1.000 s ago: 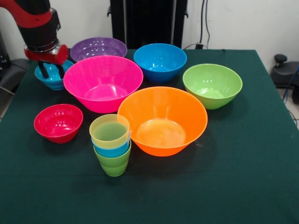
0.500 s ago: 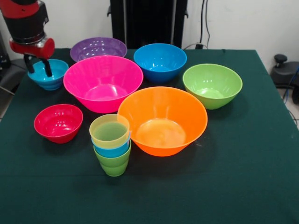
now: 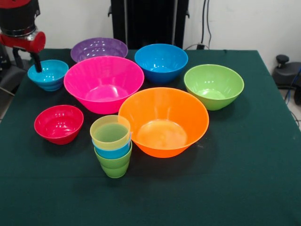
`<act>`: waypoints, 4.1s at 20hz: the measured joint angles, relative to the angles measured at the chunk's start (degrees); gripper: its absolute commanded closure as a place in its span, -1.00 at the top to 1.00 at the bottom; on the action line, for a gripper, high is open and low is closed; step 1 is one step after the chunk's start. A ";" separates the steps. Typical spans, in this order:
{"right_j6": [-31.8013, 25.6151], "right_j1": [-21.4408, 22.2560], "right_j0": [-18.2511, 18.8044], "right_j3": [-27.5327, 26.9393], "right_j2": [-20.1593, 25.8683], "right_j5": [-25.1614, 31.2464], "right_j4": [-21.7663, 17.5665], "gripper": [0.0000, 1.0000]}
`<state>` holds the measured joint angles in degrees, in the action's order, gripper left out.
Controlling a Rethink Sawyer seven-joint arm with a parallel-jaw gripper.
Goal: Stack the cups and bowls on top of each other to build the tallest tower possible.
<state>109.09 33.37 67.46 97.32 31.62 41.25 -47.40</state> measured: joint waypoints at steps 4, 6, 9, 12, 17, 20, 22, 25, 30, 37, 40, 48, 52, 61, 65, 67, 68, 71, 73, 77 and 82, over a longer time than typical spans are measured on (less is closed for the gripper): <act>0.00 1.25 0.00 0.03 0.65 1.08 0.54 1.00; 0.00 1.40 0.00 0.03 0.73 1.17 0.58 1.00; 0.00 1.42 0.00 0.05 0.74 1.17 0.55 1.00; 0.00 1.29 0.01 0.05 0.75 1.17 0.45 1.00; -0.24 0.37 0.05 0.04 0.75 1.17 0.37 1.00; -0.68 -0.35 0.10 0.02 0.74 1.17 0.36 1.00; -0.98 -1.02 0.11 0.03 0.75 1.17 0.20 1.00; -1.53 -2.07 0.11 0.02 0.75 1.17 -0.60 1.00; -2.36 -3.35 0.11 0.02 0.75 1.16 -2.08 1.00; -3.21 -4.41 0.11 0.01 0.75 1.15 -3.35 1.00; -3.40 -4.64 0.11 0.01 0.75 1.15 -3.76 1.00; -3.44 -4.42 0.13 0.02 0.75 1.17 -4.07 1.00; -3.83 -3.82 0.38 0.02 0.75 1.15 -4.07 1.00; -5.58 -2.78 1.84 0.02 0.74 1.17 -4.07 1.00; -6.12 -2.70 2.30 0.02 0.74 1.17 -4.06 1.00; -6.38 -2.69 2.46 0.02 0.74 1.17 -4.07 1.00; -6.50 -2.69 2.51 0.02 0.74 1.17 -4.07 1.00; -6.89 -2.70 2.67 0.02 0.74 1.17 -4.07 1.00; -7.09 -2.73 2.71 0.01 0.74 1.17 -4.07 1.00; -7.52 -2.76 2.85 0.01 0.75 1.17 -4.07 1.00; -8.30 -2.77 3.03 0.00 0.74 1.17 -4.07 1.00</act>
<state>100.79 30.61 70.49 97.32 32.37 42.41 -51.47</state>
